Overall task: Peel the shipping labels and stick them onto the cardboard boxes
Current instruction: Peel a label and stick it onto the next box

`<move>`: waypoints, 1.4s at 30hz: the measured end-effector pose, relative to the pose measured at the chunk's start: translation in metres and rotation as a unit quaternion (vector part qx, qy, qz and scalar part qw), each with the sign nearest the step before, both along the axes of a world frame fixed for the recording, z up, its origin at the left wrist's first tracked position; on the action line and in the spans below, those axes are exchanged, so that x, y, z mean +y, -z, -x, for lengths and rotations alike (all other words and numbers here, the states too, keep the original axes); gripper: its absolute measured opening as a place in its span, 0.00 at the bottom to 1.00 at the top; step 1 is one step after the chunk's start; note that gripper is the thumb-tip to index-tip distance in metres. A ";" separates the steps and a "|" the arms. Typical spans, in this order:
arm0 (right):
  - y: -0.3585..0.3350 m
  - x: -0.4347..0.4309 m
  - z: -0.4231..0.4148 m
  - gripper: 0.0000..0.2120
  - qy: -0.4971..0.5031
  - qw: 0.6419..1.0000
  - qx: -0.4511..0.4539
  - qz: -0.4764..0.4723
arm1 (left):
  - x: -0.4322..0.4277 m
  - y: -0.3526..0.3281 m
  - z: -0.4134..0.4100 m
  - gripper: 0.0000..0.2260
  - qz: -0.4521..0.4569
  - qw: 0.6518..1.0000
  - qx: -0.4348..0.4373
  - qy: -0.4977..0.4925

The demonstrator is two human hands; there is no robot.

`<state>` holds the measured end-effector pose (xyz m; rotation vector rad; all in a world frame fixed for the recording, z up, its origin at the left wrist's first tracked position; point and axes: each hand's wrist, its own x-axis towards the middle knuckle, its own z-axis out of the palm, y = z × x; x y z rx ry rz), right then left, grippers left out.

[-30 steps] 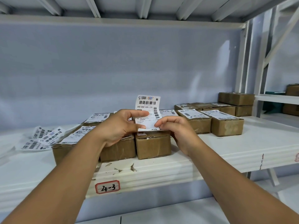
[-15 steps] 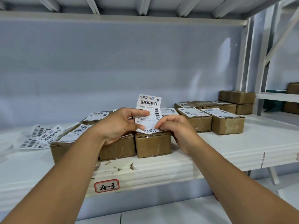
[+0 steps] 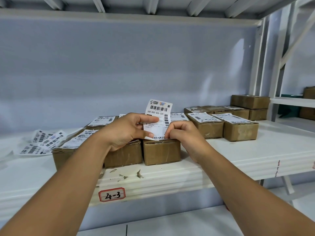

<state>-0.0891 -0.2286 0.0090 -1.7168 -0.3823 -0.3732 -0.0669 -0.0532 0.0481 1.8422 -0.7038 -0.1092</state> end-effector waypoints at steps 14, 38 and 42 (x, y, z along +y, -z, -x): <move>0.003 0.000 -0.004 0.11 0.049 0.998 -0.018 0.045 | 0.001 -0.001 0.004 0.26 -0.015 1.000 0.006 0.015; -0.002 -0.003 -0.002 0.07 -0.041 0.994 0.103 -0.010 | -0.004 -0.005 0.008 0.20 -0.065 0.997 -0.047 -0.004; -0.003 -0.003 -0.001 0.06 -0.040 0.994 0.100 -0.021 | -0.004 -0.003 0.005 0.13 -0.059 0.996 -0.054 -0.044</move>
